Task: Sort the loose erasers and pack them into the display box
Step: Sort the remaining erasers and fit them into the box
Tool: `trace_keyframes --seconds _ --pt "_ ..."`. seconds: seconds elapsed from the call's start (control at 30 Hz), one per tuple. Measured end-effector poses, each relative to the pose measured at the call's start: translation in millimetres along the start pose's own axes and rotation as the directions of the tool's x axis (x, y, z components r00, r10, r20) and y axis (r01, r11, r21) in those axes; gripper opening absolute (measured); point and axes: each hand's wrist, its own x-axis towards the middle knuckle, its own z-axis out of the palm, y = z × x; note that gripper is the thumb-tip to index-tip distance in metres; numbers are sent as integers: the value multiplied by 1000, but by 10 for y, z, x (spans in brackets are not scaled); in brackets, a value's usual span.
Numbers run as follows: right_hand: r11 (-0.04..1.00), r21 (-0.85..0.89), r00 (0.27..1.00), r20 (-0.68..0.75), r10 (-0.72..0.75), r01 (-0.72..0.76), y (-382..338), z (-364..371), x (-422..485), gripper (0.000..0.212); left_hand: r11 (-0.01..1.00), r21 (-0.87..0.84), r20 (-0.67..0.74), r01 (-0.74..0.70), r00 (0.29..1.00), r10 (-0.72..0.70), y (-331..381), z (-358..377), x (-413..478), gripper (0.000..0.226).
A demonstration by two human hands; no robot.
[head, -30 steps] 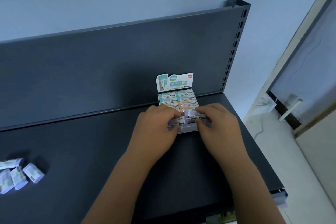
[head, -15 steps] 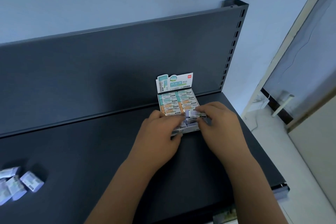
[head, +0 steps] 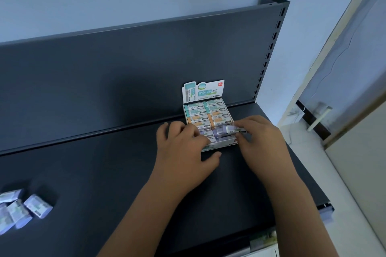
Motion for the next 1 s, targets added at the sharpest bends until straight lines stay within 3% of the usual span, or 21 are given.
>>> trace_keyframes --seconds 0.2,0.37,0.57,0.7,1.0 --pt "996 -73 999 2 -53 53 -48 26 -28 31 995 -46 80 94 993 -90 67 2 -51 53" --pt "990 -118 997 10 -72 73 -101 58 -25 30 997 -53 104 51 994 -45 52 13 -70 49" --pt "995 -75 998 -14 -60 59 -212 65 -45 34 998 -53 52 -26 998 29 76 24 -96 48" --pt "996 -83 999 -23 -45 43 -182 92 -43 33 992 -79 93 -102 990 110 96 67 -59 49" --pt "996 73 994 -93 52 -46 -198 64 -63 39 992 -83 92 -94 991 102 82 111 -60 46"
